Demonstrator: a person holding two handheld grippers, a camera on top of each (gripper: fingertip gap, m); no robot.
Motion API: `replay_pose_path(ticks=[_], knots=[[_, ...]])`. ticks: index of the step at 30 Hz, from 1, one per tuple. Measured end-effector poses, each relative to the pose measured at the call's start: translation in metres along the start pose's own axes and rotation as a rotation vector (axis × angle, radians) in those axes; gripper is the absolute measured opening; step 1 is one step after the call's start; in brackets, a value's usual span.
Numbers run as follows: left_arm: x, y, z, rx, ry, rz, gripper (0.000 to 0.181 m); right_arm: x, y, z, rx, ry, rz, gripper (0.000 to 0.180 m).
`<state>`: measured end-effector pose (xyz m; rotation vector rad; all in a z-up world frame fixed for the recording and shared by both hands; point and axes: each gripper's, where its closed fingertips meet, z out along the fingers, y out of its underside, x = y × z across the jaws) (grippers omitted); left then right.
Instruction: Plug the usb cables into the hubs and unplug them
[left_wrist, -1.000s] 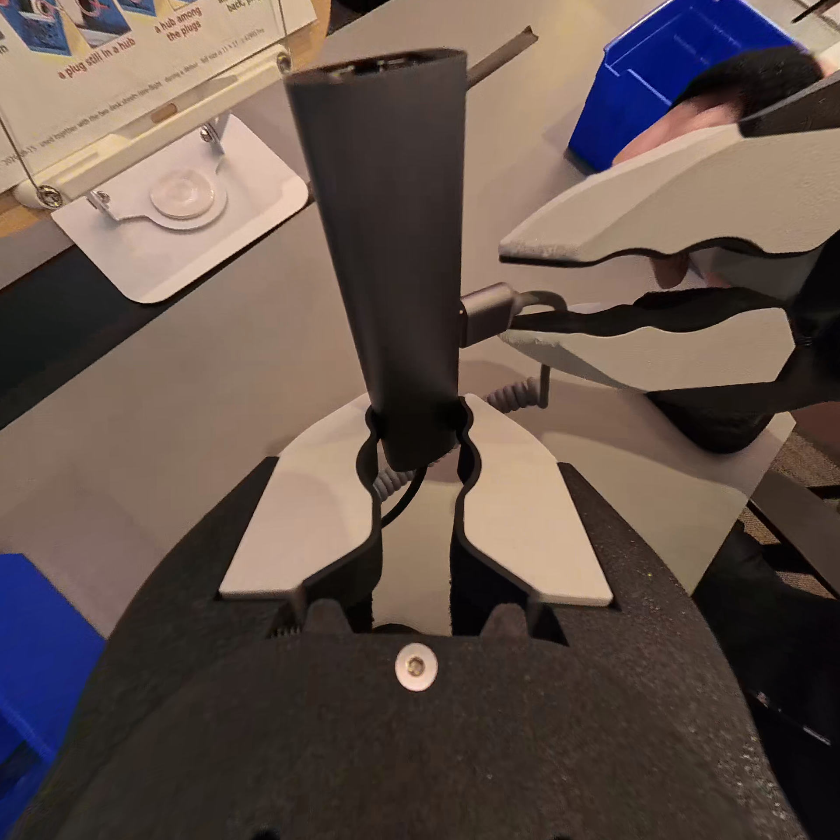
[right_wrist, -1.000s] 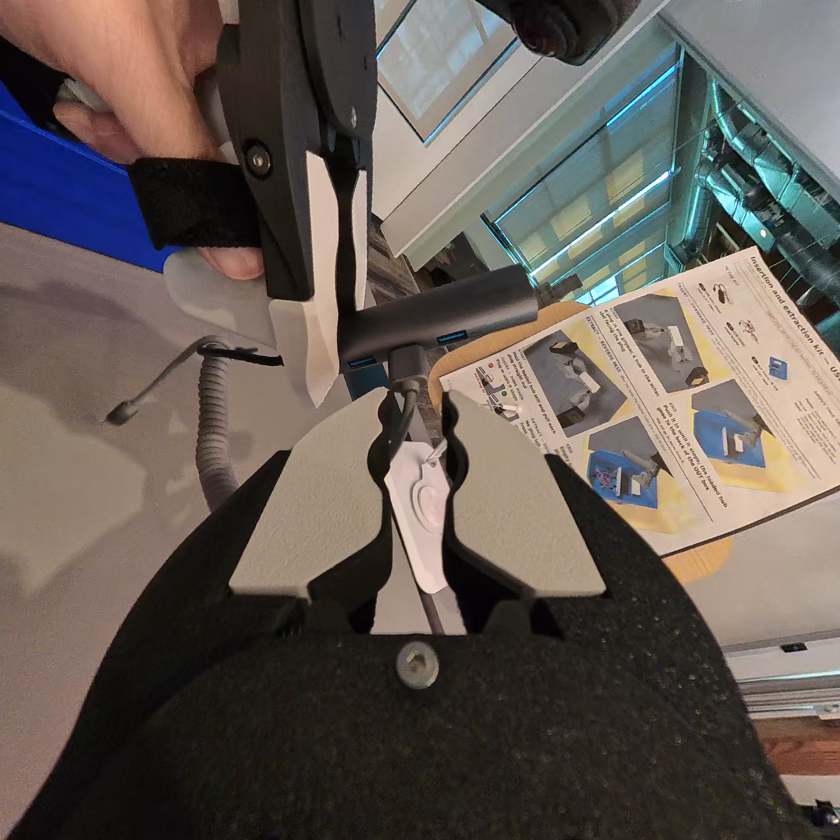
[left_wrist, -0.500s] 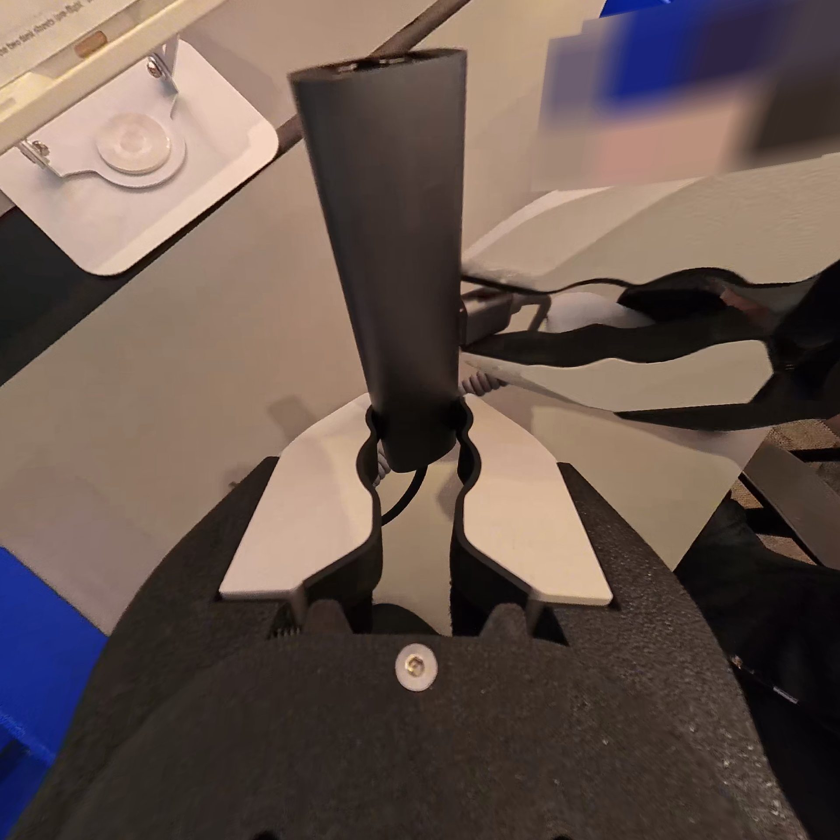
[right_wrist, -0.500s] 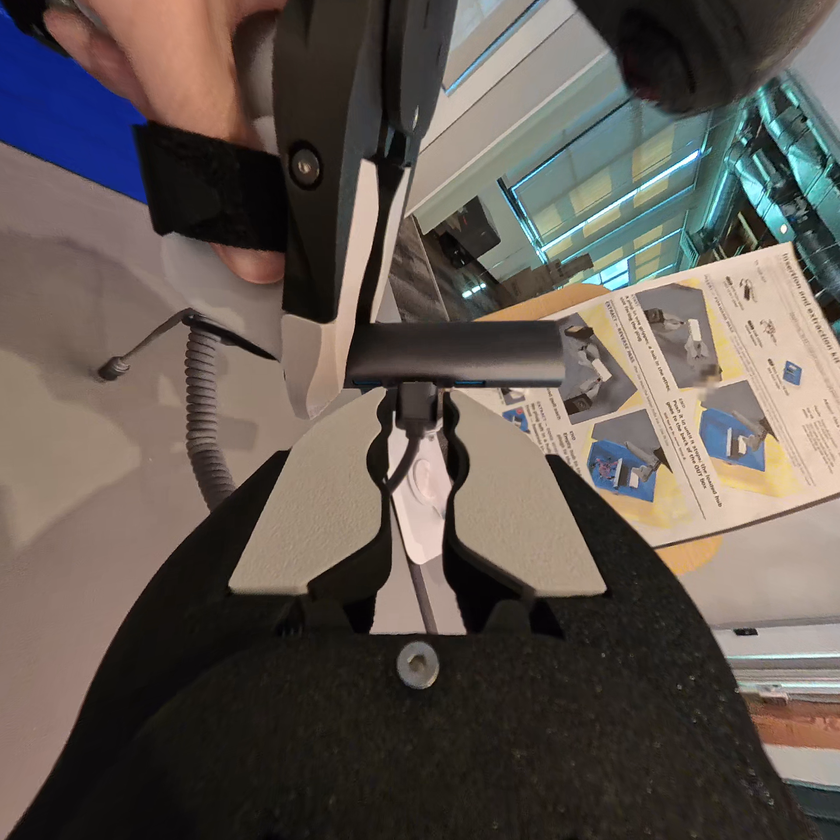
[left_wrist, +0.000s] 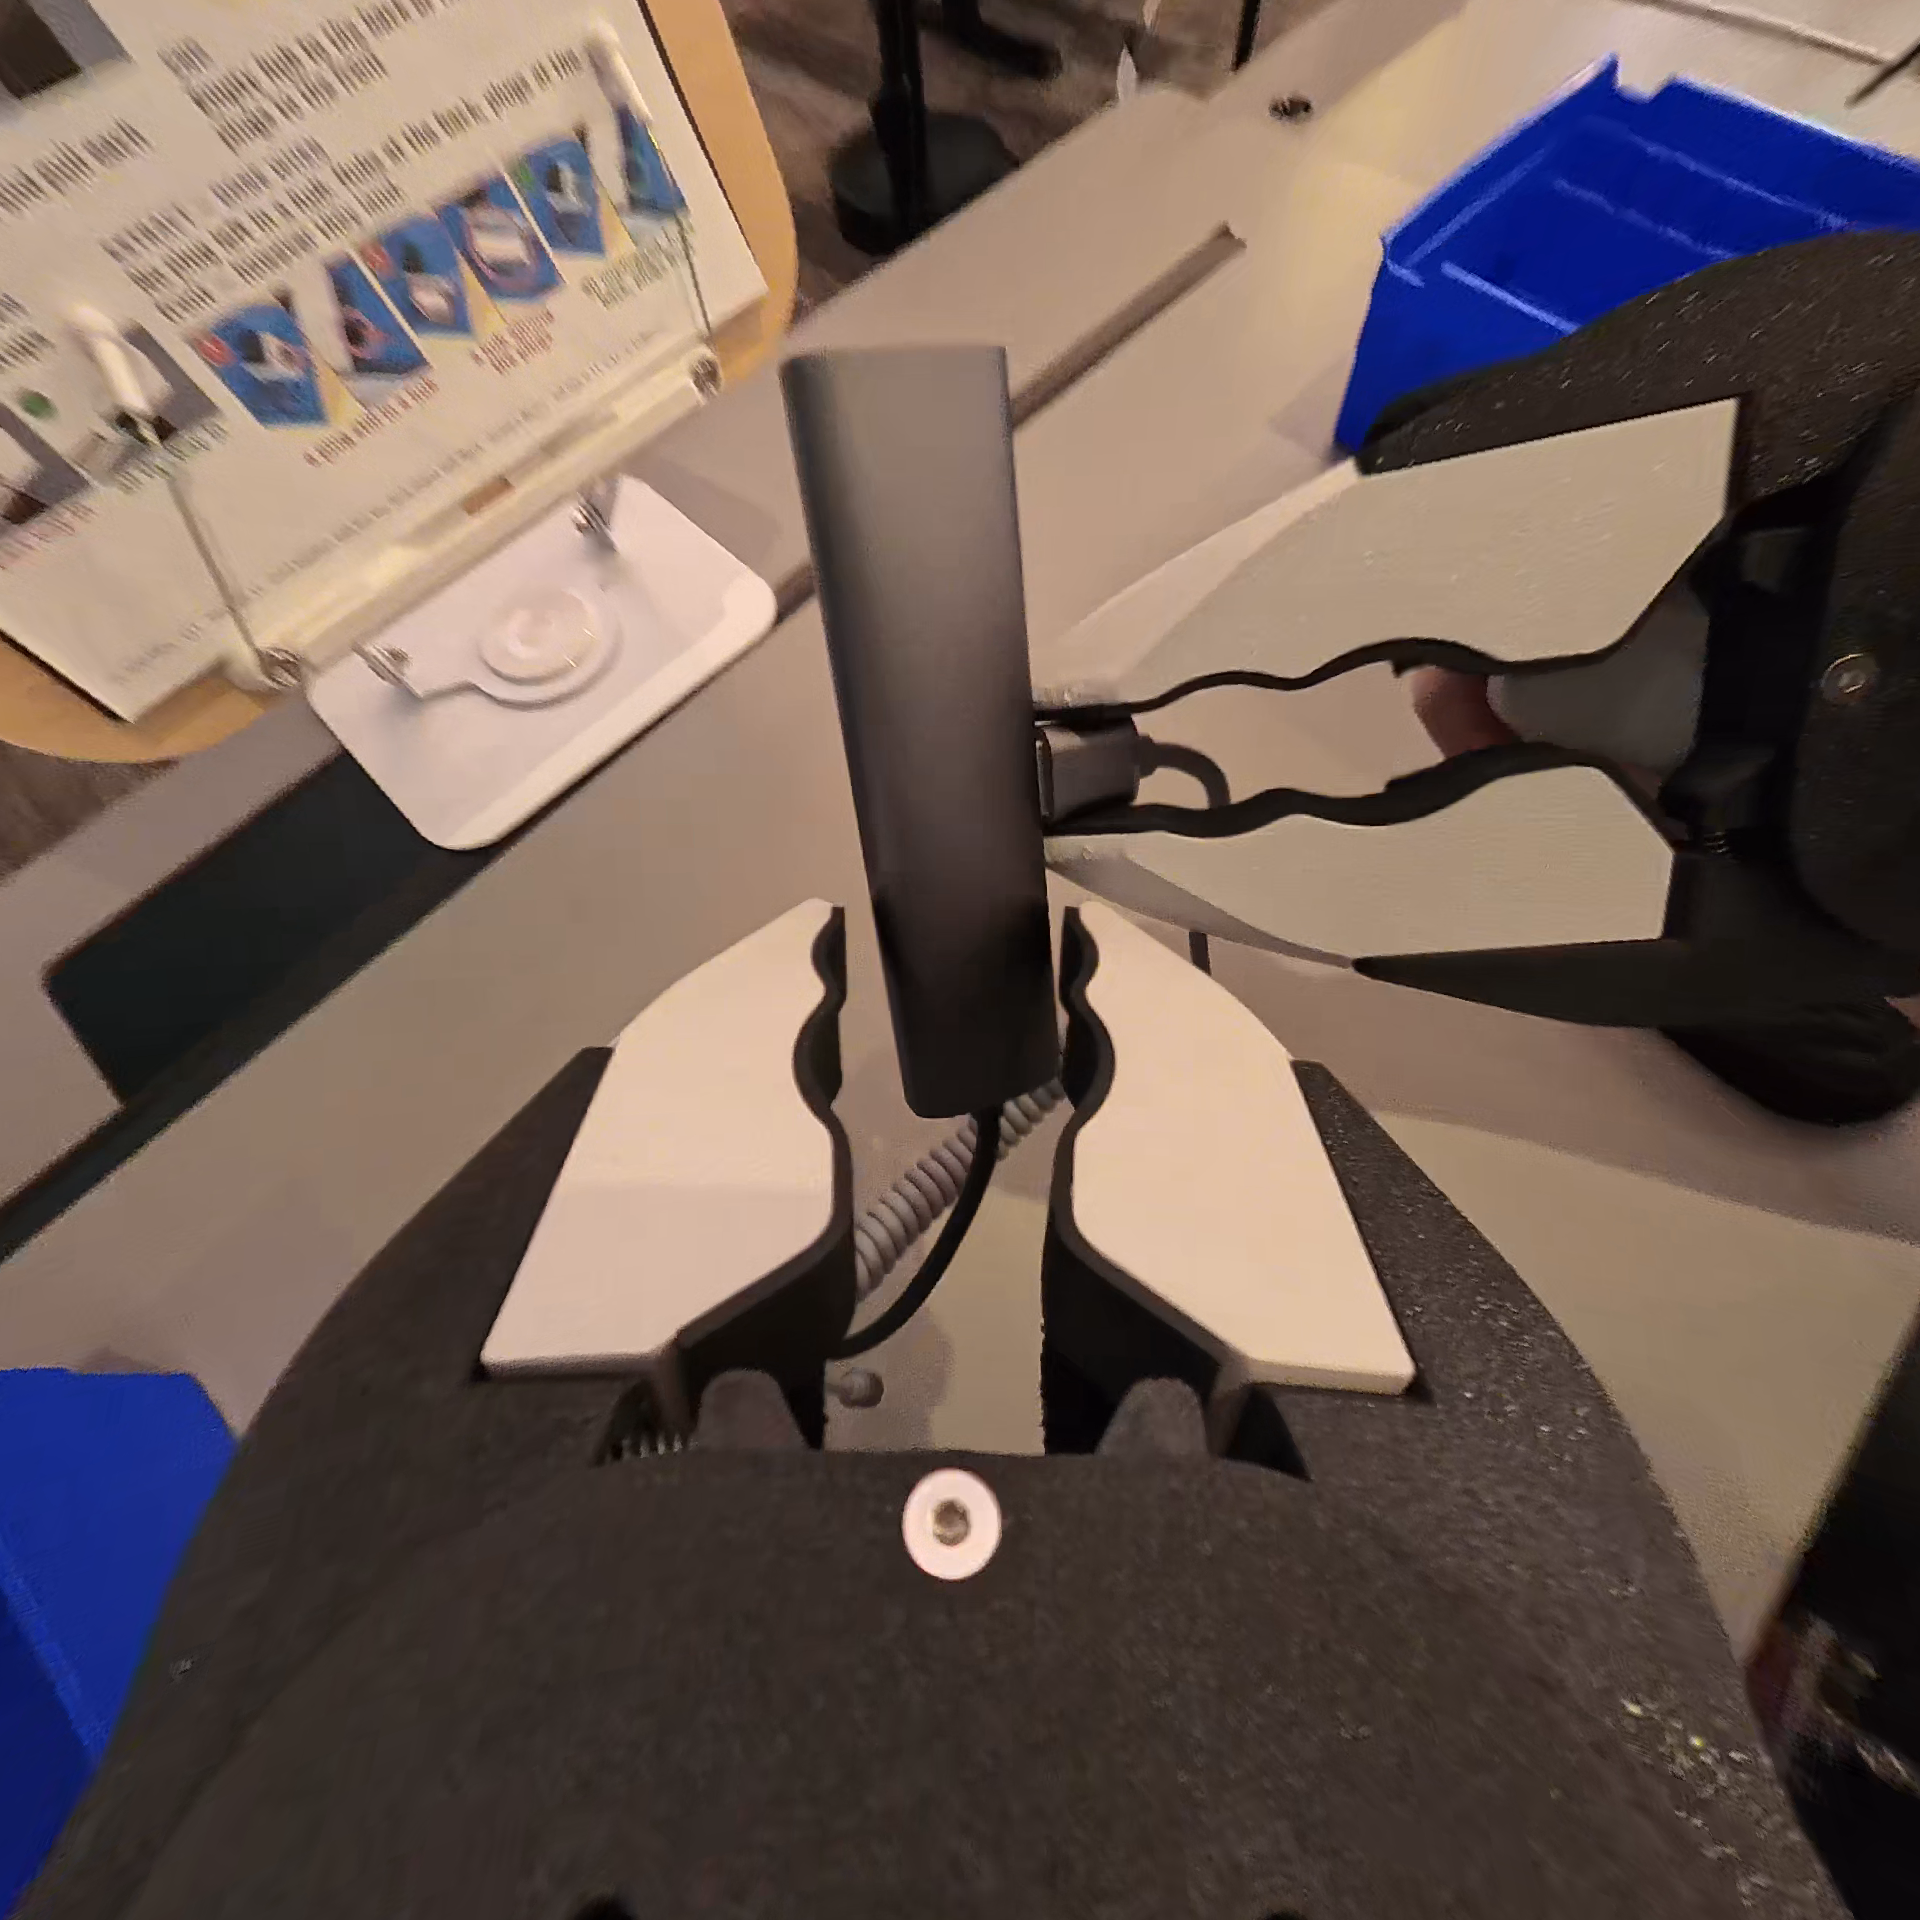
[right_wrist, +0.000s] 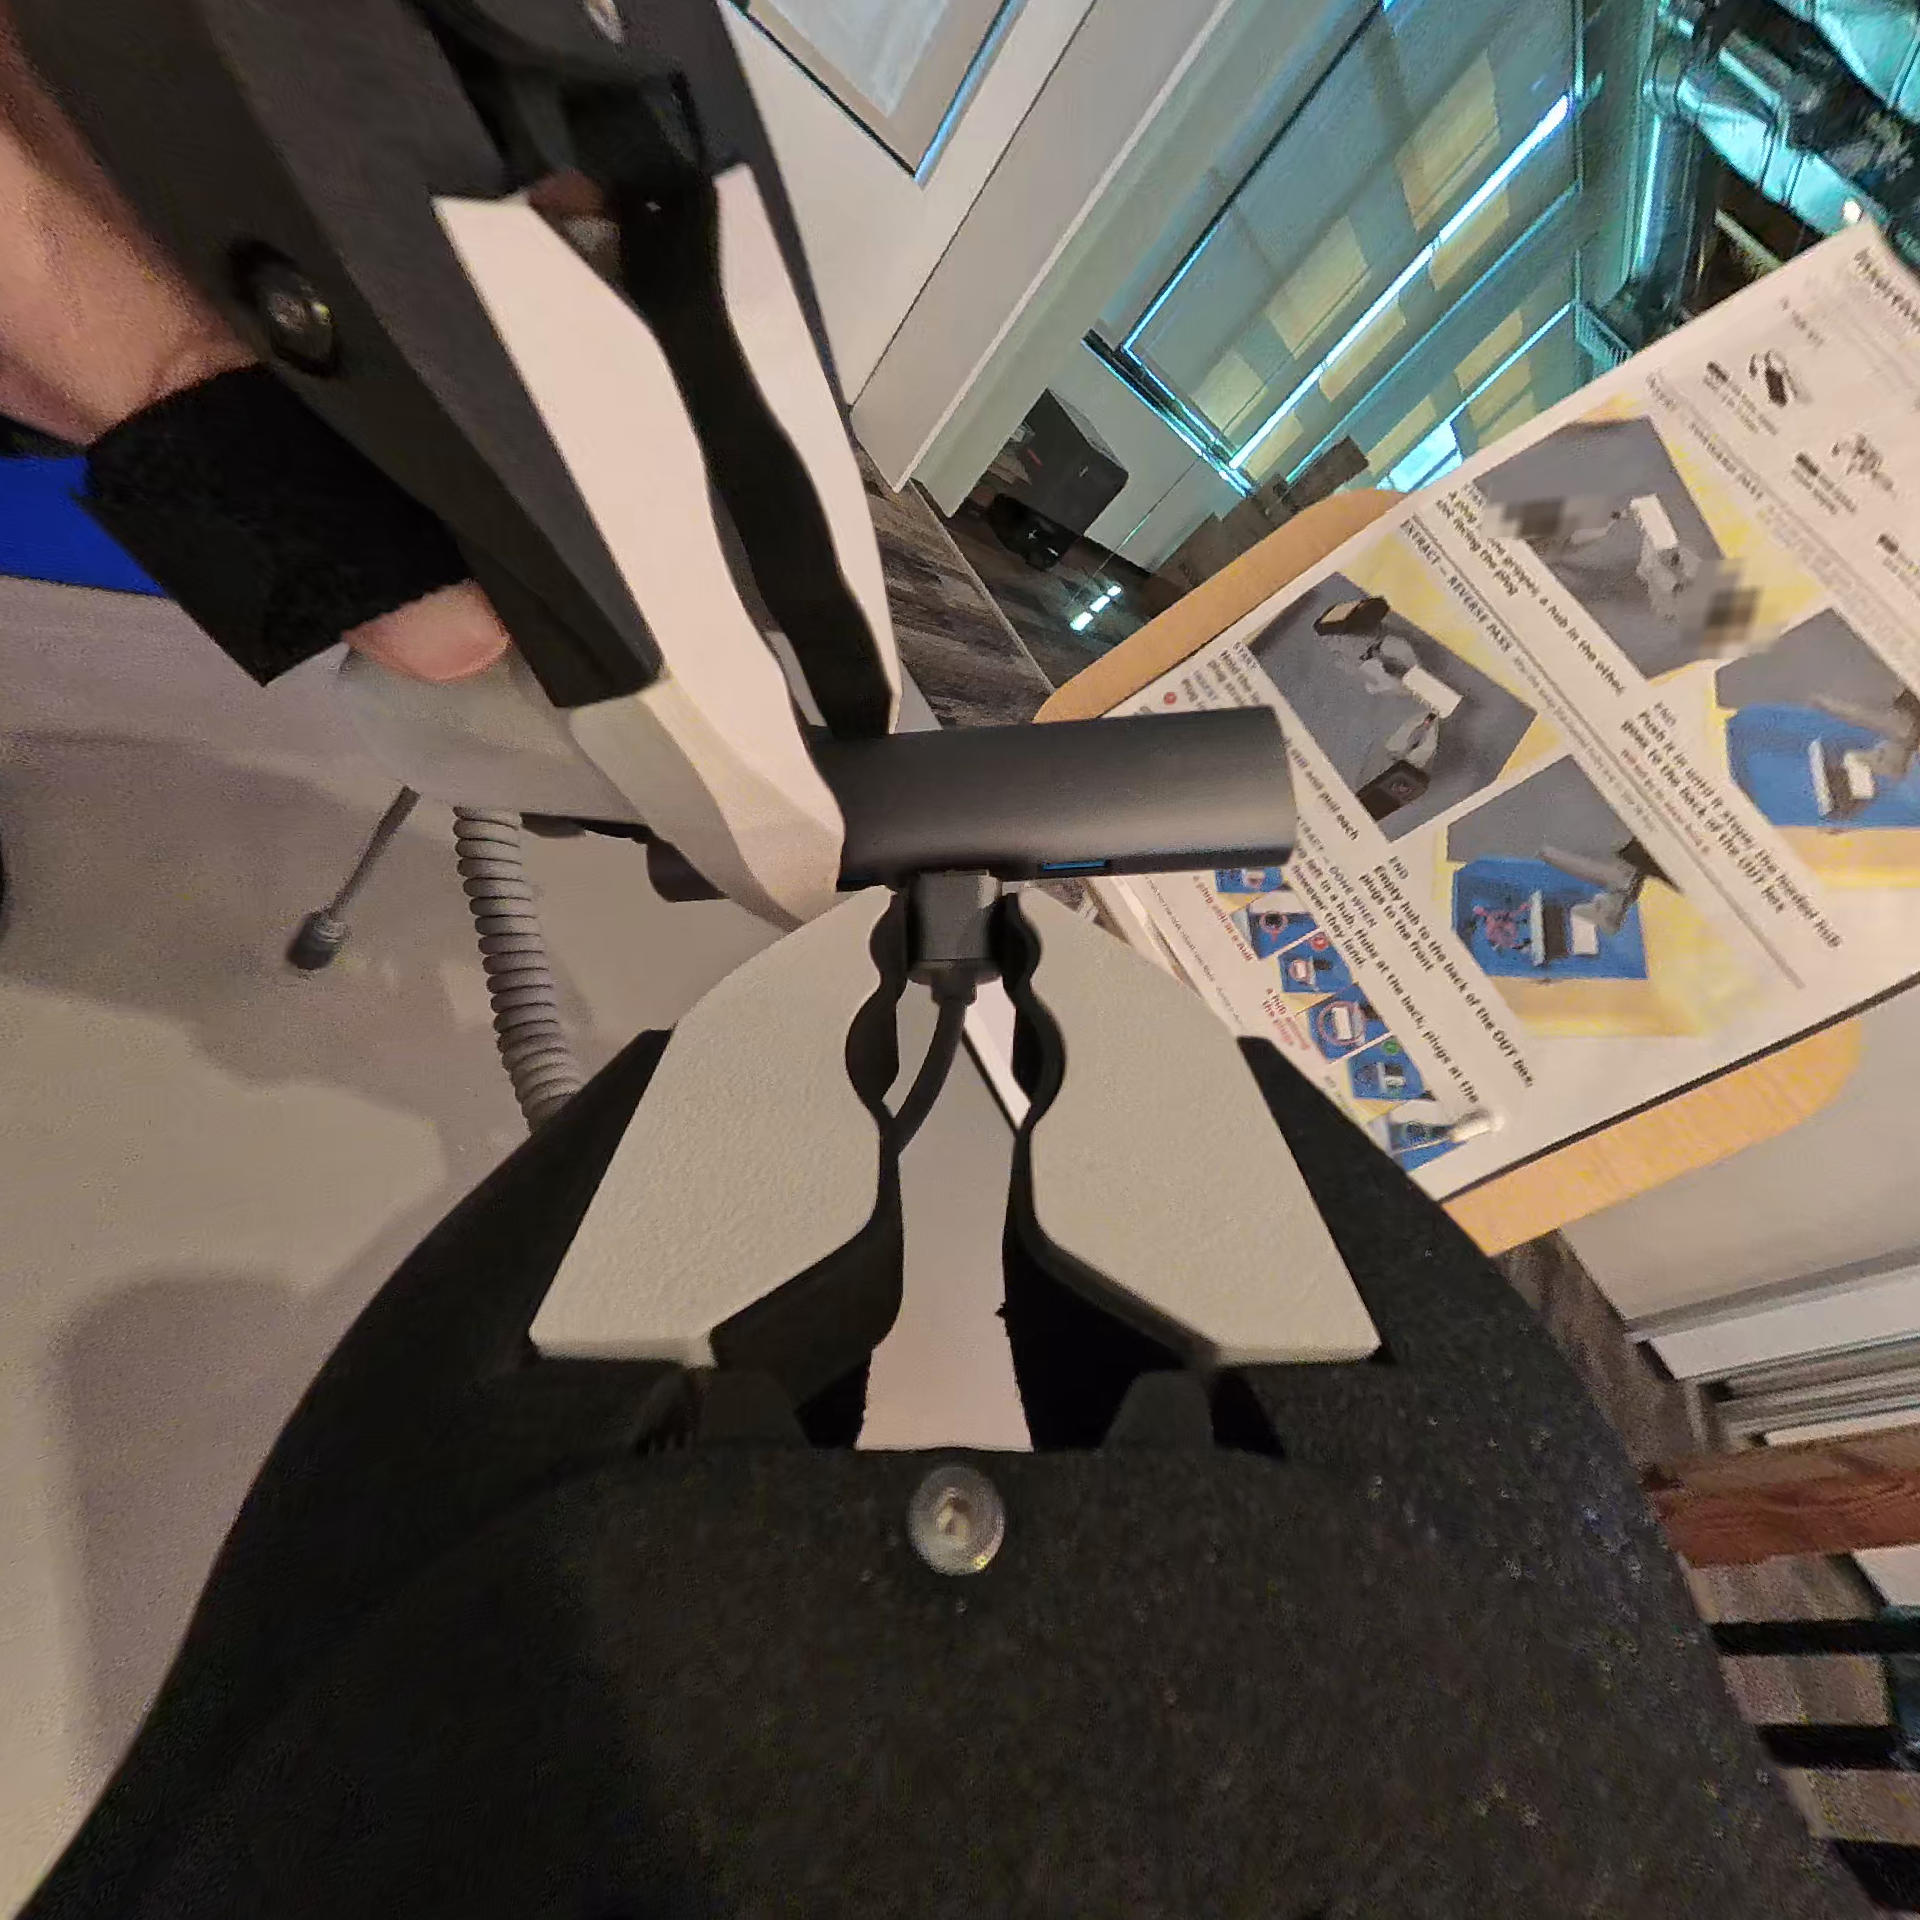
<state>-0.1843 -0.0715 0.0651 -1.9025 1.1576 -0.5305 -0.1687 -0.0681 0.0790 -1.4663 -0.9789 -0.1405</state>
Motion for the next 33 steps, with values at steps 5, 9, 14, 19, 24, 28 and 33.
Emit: replay_pose_path(ticks=[5, 9, 14, 19, 24, 28, 33], knots=[[-0.014, -0.005, -0.010, 0.131, -0.084, -0.014, 0.059, -0.001, 0.010, 0.004, -0.014, 0.007, 0.121, 0.016], [-0.020, -0.003, -0.026, 0.235, -0.163, -0.001, 0.070, 0.008, 0.018, 0.004, -0.017, 0.039, 0.217, 0.016], [-0.002, 0.019, -0.038, 0.364, -0.166, -0.118, 0.067, 0.019, 0.022, 0.002, 0.013, 0.051, 0.346, 0.016], [0.028, 0.034, -0.037, 0.471, -0.037, -0.238, 0.051, 0.030, 0.023, -0.001, 0.027, 0.062, 0.405, 0.016], [0.039, 0.036, -0.009, 0.445, -0.028, -0.235, 0.050, 0.031, 0.016, -0.004, 0.058, 0.052, 0.463, 0.016], [0.025, 0.022, -0.006, 0.527, -0.112, -0.305, 0.041, 0.029, 0.010, -0.008, 0.072, 0.046, 0.475, 0.016], [0.012, -0.001, -0.014, 0.643, -0.261, -0.164, 0.040, 0.023, 0.005, -0.013, 0.059, -0.017, 0.529, 0.016]])
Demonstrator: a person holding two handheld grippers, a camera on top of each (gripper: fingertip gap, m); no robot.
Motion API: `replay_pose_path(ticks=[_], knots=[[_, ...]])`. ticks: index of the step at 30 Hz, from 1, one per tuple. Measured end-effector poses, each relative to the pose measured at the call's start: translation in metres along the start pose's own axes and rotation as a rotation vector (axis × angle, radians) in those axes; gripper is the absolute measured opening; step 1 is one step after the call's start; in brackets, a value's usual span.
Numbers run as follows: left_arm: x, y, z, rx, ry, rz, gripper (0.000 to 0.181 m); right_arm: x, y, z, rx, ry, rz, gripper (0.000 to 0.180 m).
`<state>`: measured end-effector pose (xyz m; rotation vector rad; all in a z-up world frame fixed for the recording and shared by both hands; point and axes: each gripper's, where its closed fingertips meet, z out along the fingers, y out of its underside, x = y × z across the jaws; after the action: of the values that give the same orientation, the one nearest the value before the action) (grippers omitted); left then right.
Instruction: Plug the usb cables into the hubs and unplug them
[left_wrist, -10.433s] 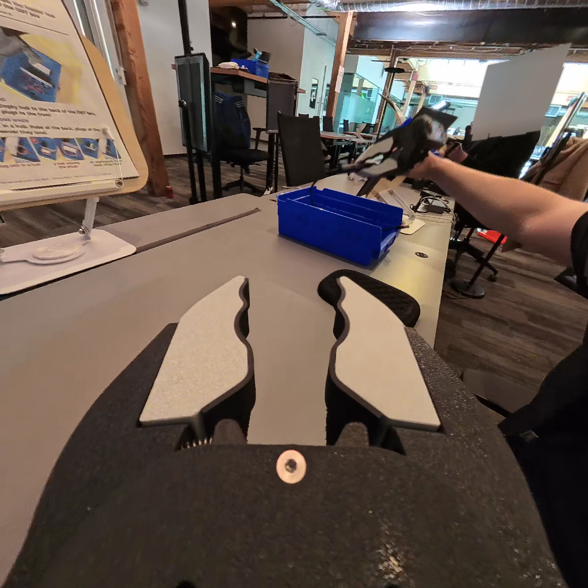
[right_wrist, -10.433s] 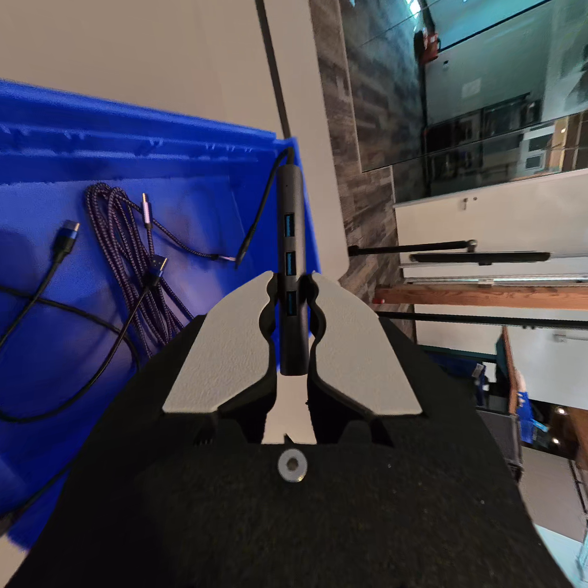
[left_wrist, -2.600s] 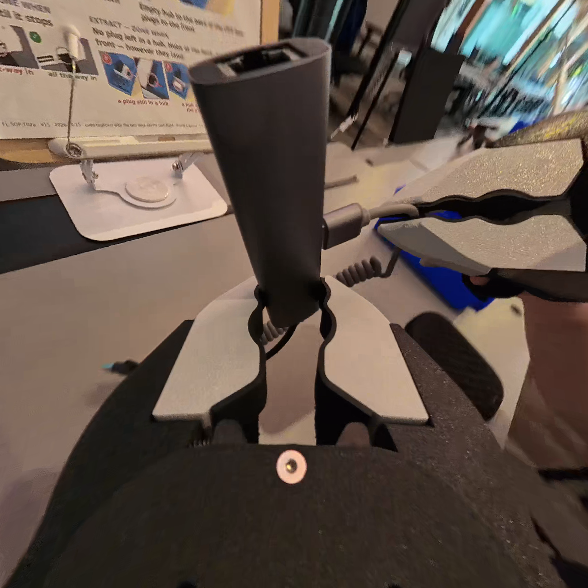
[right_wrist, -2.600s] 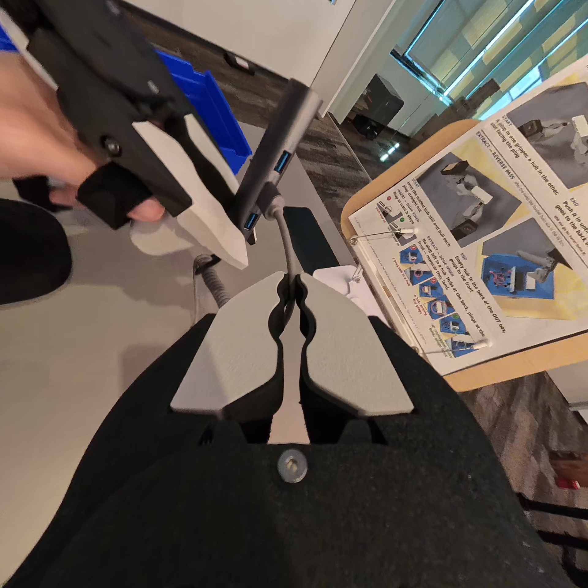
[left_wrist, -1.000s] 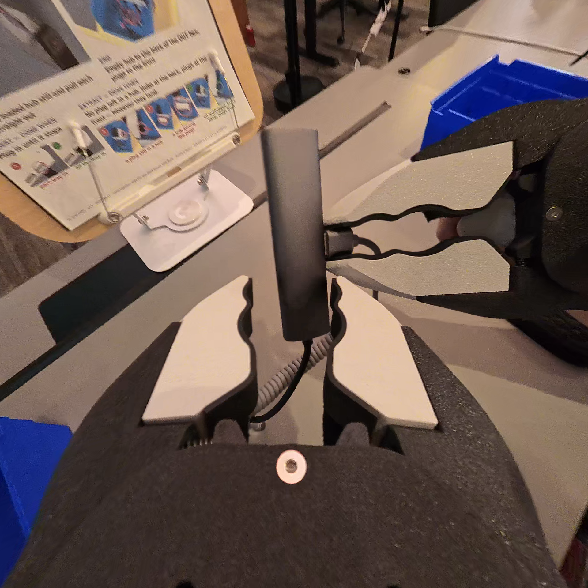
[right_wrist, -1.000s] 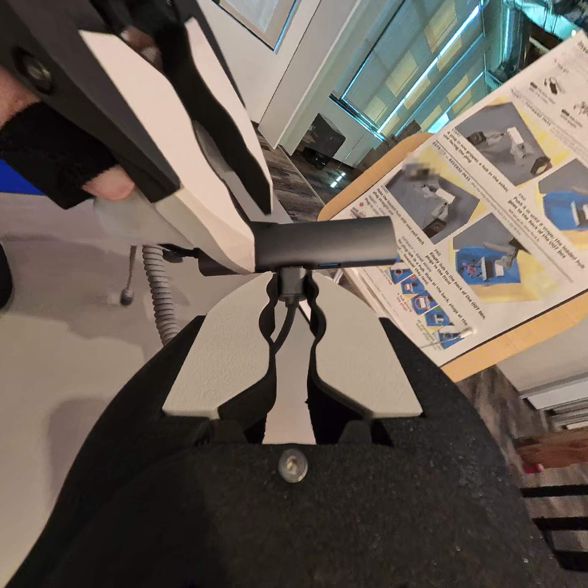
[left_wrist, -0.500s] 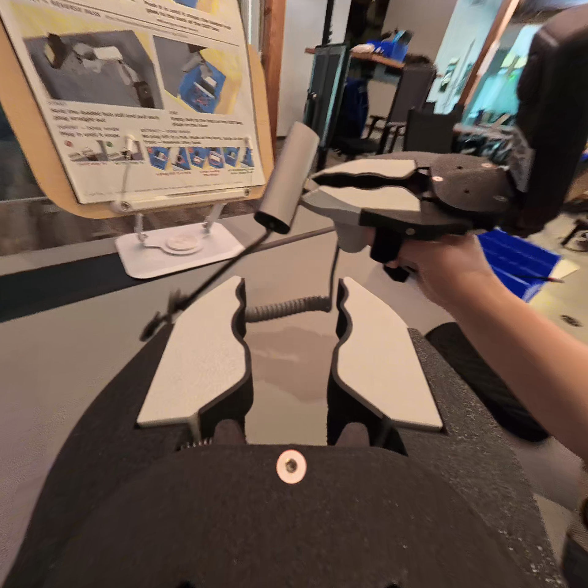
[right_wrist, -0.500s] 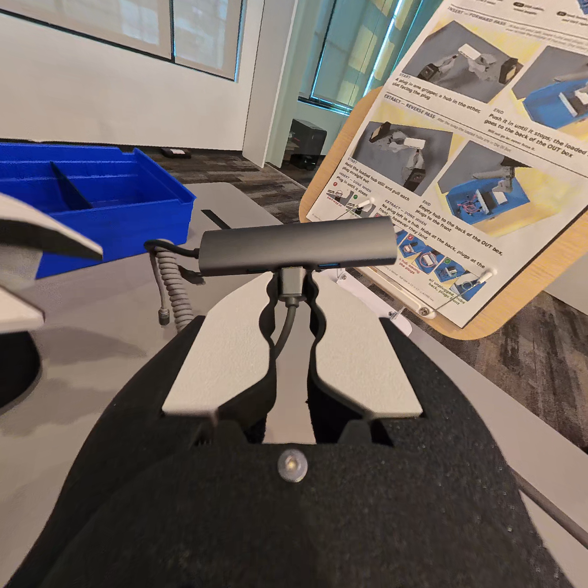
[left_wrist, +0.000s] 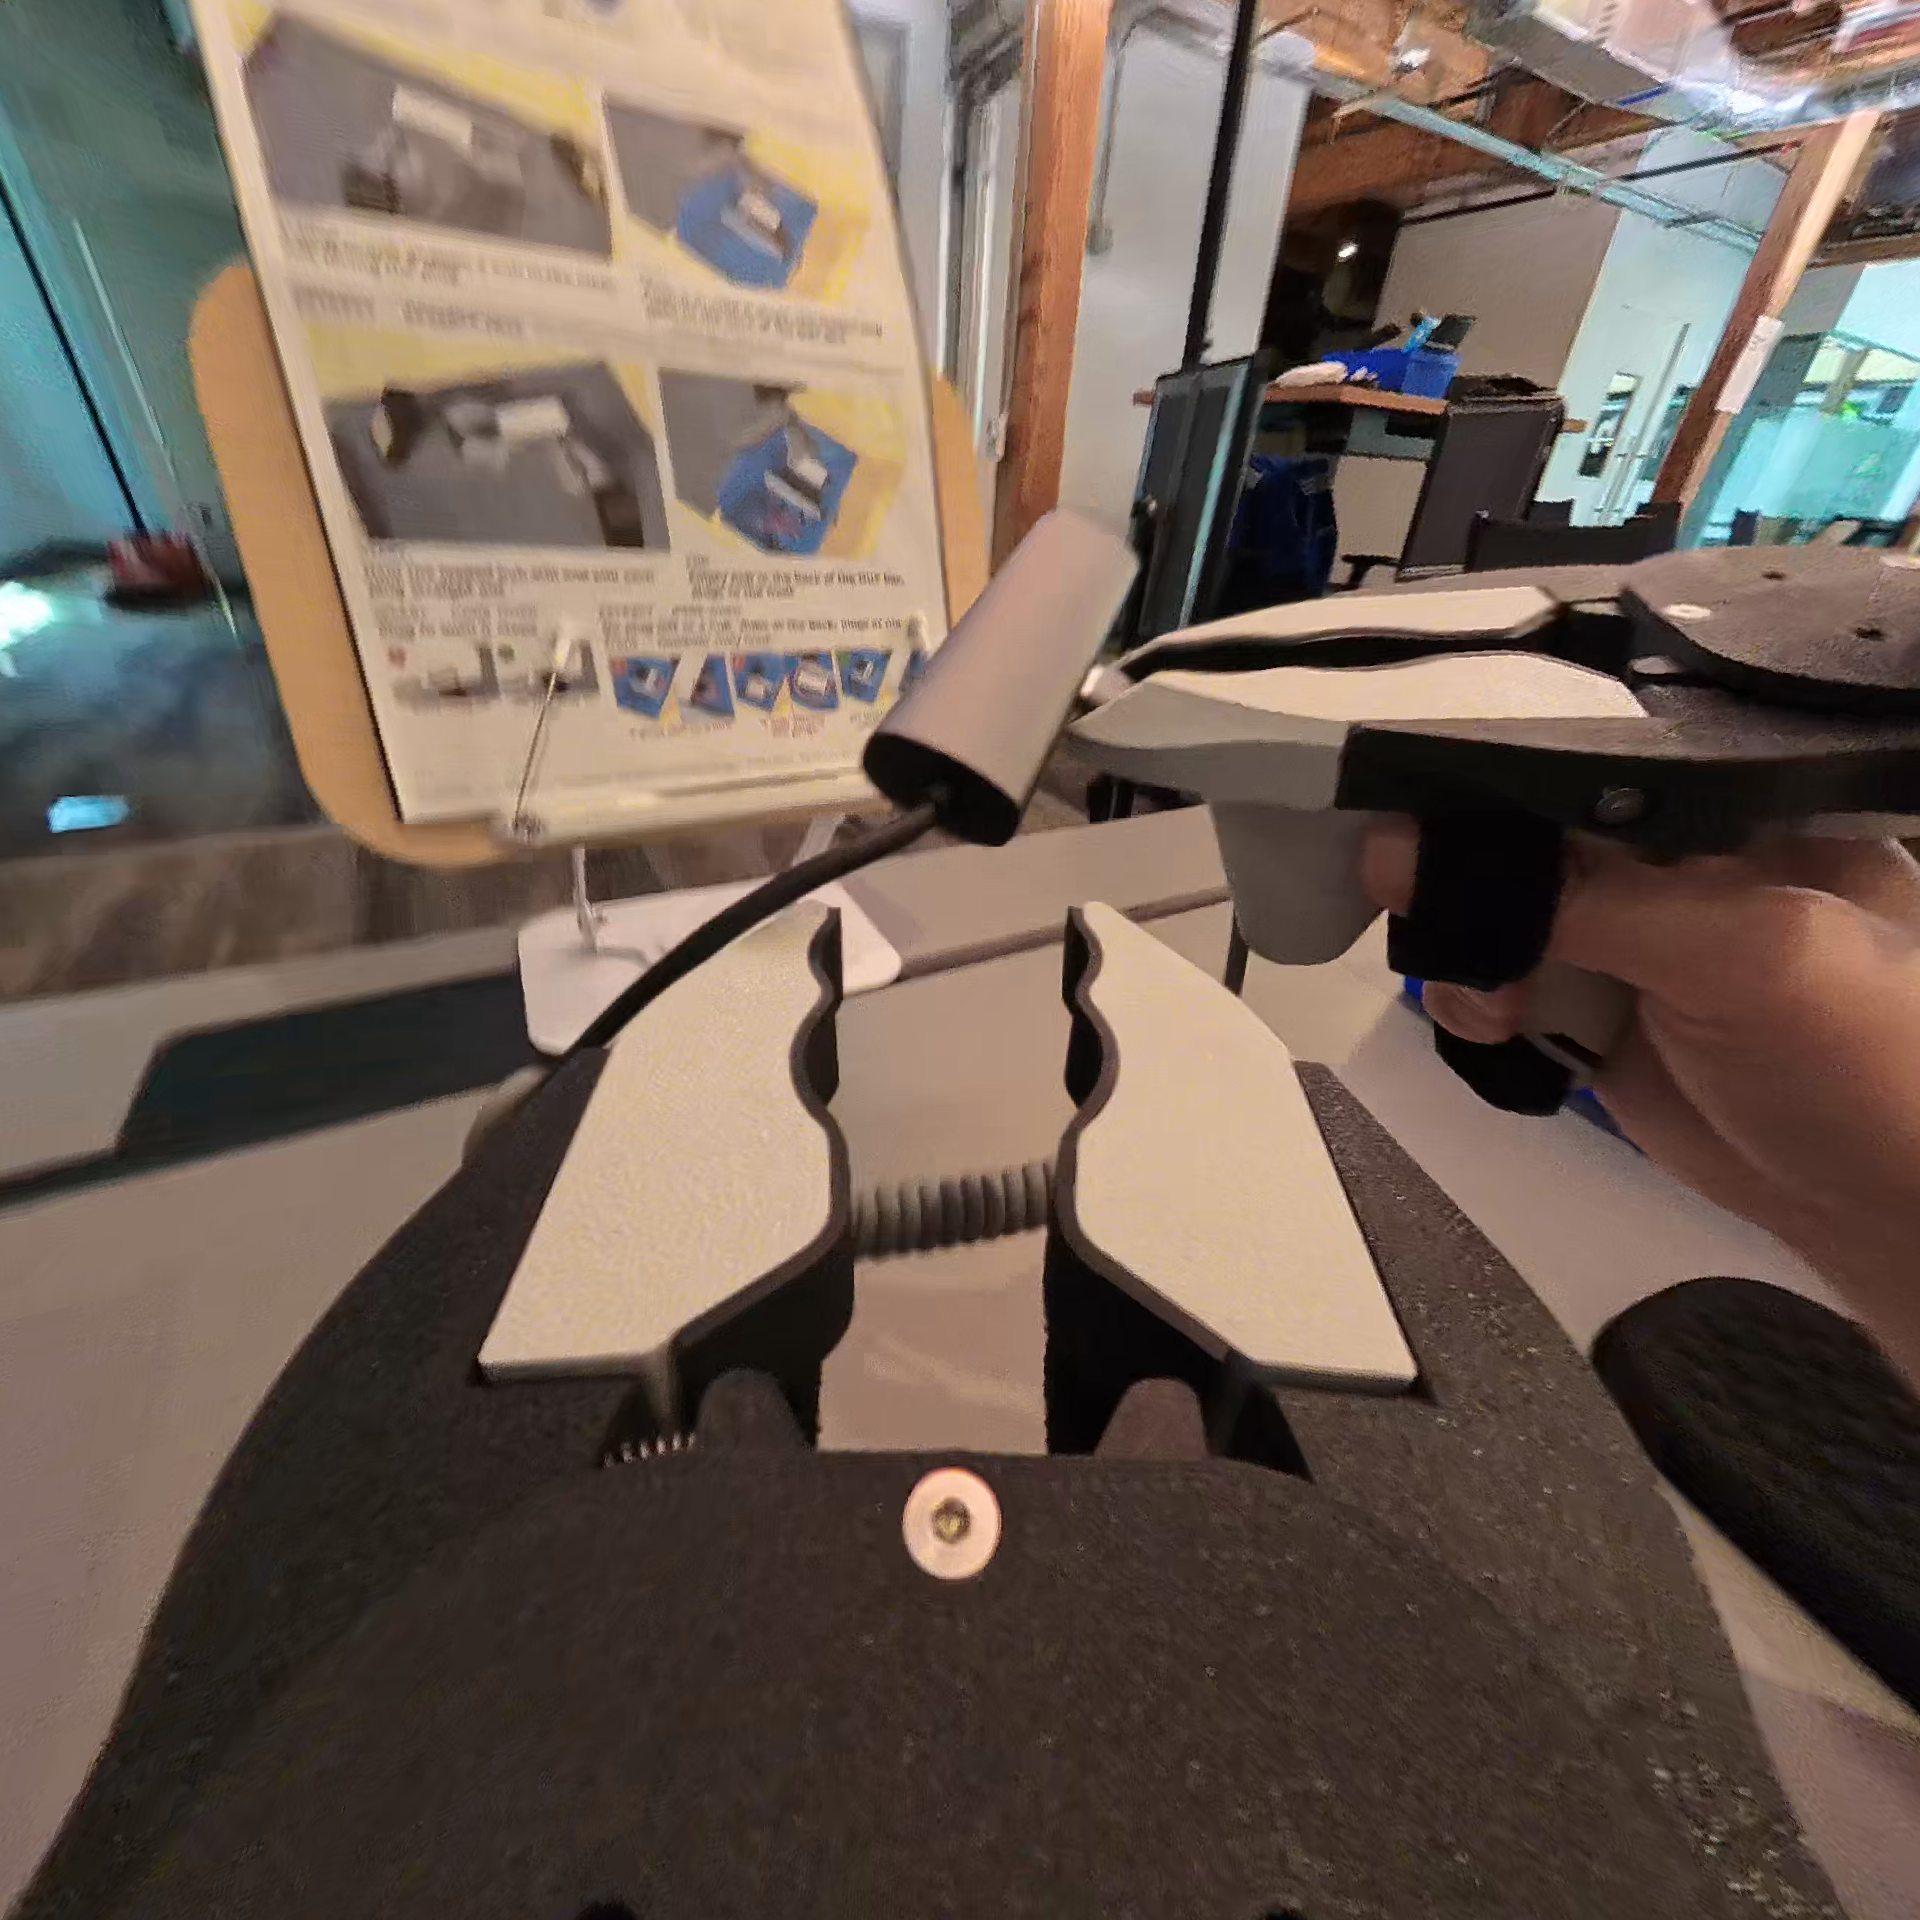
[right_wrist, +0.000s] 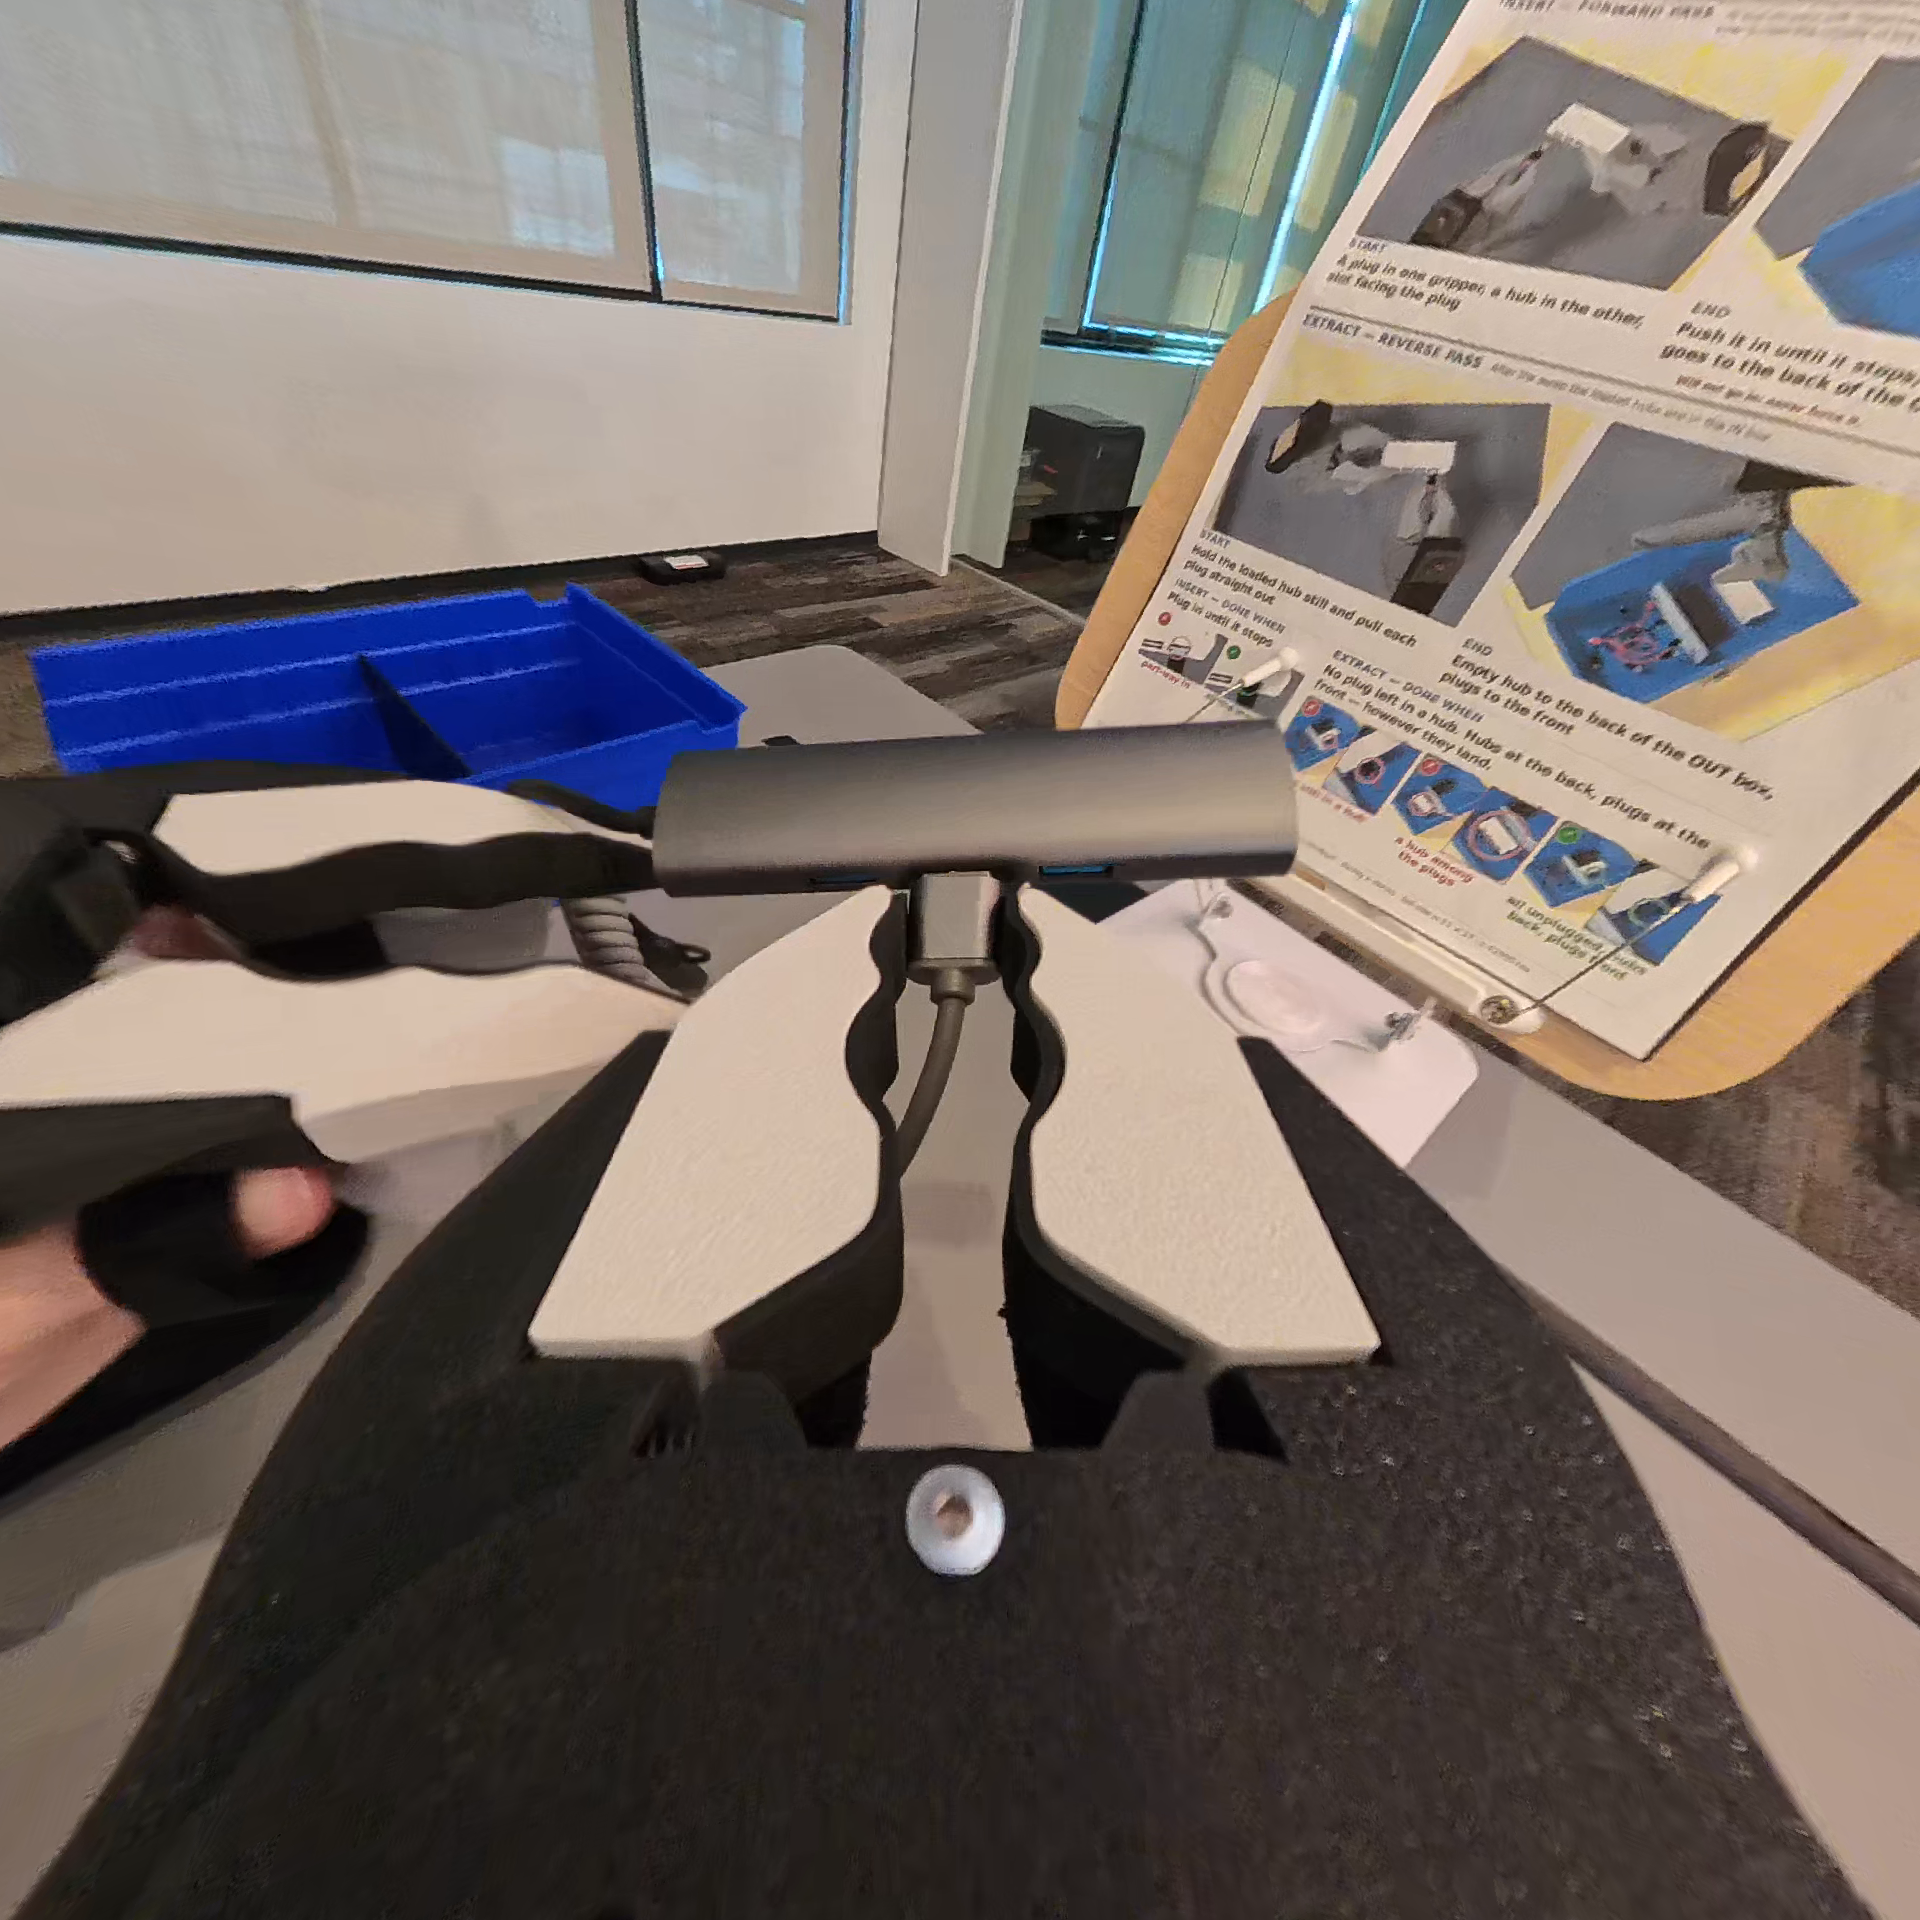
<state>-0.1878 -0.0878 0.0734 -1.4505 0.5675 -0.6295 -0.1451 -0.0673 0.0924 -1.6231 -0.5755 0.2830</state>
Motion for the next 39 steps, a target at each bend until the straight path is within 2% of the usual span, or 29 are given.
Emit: replay_pose_path(ticks=[2, 4, 7, 12, 21, 31, 35, 39], knots=[[0.005, -0.004, 0.004, 0.038, 0.002, 0.086, 0.042, -0.003, -0.002, -0.002, -0.007, -0.036, 0.053, 0.017], [-0.001, -0.007, 0.006, 0.073, -0.072, 0.146, 0.045, -0.006, -0.005, -0.003, -0.012, -0.073, 0.104, 0.017], [-0.002, -0.013, 0.008, 0.120, -0.100, 0.152, 0.044, -0.007, -0.008, -0.005, -0.020, -0.099, 0.136, 0.017], [0.007, -0.028, 0.008, 0.224, 0.015, 0.019, 0.048, -0.016, -0.005, -0.006, -0.061, -0.161, 0.152, 0.017], [0.010, -0.041, -0.003, 0.312, 0.065, 0.096, 0.041, -0.024, 0.003, -0.007, -0.122, -0.211, 0.111, 0.017], [0.014, -0.035, -0.002, 0.263, 0.063, 0.358, 0.036, -0.027, 0.014, -0.007, -0.237, -0.181, -0.041, 0.016], [0.018, -0.026, 0.002, 0.167, 0.139, 0.330, 0.034, -0.026, 0.019, -0.007, -0.309, -0.151, -0.108, 0.016], [0.014, -0.020, 0.005, 0.135, 0.146, 0.306, 0.032, -0.027, 0.022, -0.004, -0.324, -0.155, -0.084, 0.016]])
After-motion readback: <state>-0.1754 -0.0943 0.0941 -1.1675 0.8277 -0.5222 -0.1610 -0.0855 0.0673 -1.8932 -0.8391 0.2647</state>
